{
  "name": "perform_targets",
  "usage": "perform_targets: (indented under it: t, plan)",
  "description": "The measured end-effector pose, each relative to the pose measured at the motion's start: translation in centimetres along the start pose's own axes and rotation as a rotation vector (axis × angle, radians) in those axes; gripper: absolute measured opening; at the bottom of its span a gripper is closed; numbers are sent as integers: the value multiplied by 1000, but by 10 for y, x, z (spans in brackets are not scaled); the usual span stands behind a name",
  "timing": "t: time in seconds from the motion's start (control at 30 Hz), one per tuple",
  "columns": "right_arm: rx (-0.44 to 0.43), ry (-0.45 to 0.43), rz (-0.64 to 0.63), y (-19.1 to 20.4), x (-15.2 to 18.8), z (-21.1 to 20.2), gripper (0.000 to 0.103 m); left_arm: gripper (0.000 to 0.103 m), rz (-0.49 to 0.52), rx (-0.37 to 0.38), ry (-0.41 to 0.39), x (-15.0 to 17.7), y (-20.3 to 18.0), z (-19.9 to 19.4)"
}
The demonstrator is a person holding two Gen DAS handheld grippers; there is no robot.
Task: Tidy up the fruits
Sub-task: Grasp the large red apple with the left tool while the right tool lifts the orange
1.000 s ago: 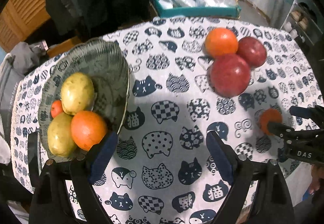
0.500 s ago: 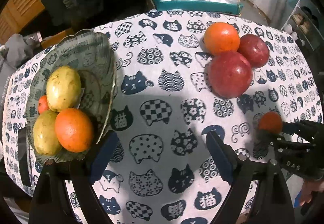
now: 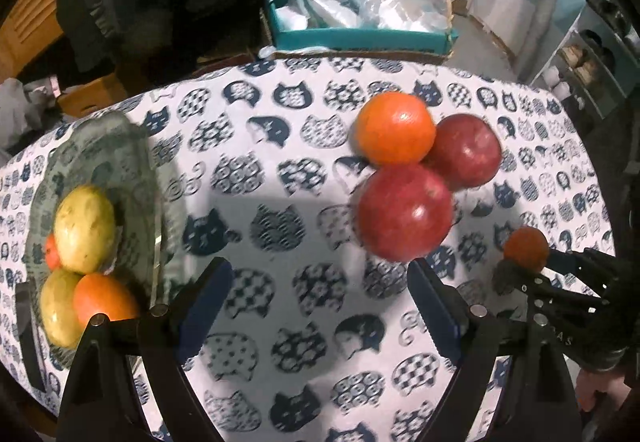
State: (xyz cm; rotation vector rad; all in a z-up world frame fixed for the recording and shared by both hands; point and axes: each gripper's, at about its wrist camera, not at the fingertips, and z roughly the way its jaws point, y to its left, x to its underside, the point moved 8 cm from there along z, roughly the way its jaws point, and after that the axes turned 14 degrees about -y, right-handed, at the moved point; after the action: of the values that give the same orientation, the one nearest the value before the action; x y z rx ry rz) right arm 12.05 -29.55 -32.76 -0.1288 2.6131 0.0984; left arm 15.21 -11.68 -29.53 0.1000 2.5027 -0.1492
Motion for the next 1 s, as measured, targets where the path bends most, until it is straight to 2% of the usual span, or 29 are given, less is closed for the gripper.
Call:
perform_targets:
  t: [0.37, 0.47, 0.73, 0.87, 0.93, 1.0]
  plan:
    - [60, -36, 14, -36, -27, 4, 44, 90, 5, 45, 23, -11, -35, 32]
    - [56, -34, 25, -31, -34, 14, 44, 90, -5, 64, 35, -12, -44, 40]
    - [58, -18, 35, -38, -30, 23, 44, 90, 3, 51, 64, -12, -52, 64]
    - [58, -14, 44, -38, -30, 27, 44, 85, -9, 55, 67, -13, -55, 70]
    - [57, -16, 43, -39, -29, 25, 44, 76, -7, 69, 73, -12, -58, 71]
    - [59, -19, 36, -39, -28, 23, 44, 76, 10, 64, 69, -11, -60, 71]
